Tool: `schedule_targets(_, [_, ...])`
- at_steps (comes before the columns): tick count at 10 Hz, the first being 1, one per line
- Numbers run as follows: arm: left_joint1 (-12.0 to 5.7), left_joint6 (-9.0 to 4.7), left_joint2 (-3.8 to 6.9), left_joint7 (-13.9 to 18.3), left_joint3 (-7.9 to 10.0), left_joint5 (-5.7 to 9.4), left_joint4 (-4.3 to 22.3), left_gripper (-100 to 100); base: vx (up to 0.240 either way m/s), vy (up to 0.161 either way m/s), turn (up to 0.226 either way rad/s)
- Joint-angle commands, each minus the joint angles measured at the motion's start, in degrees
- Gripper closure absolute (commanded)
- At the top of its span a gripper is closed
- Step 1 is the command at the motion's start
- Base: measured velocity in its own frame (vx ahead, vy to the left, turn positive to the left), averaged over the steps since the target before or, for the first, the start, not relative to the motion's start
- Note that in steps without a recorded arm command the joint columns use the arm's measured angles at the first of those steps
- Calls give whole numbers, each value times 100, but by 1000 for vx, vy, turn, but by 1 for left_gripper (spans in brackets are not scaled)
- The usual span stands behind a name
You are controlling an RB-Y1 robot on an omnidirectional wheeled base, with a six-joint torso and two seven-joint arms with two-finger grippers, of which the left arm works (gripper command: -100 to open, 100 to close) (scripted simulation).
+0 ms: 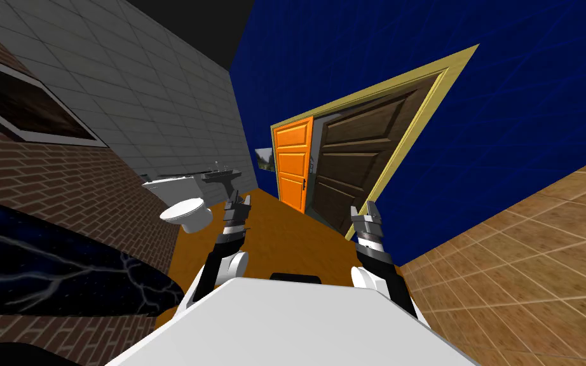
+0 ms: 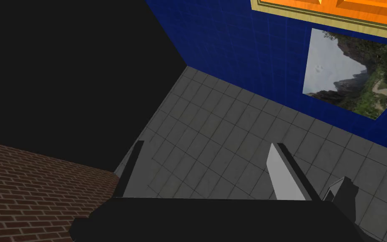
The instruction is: Push the door open
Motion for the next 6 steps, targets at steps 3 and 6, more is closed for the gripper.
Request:
schedule_targets(3, [-102,-186,166,296,-44,267,440,-100,166,24,-227])
schedule_targets(6, [-179,-325,261,516,-77,465,767,-100,182,49,-173])
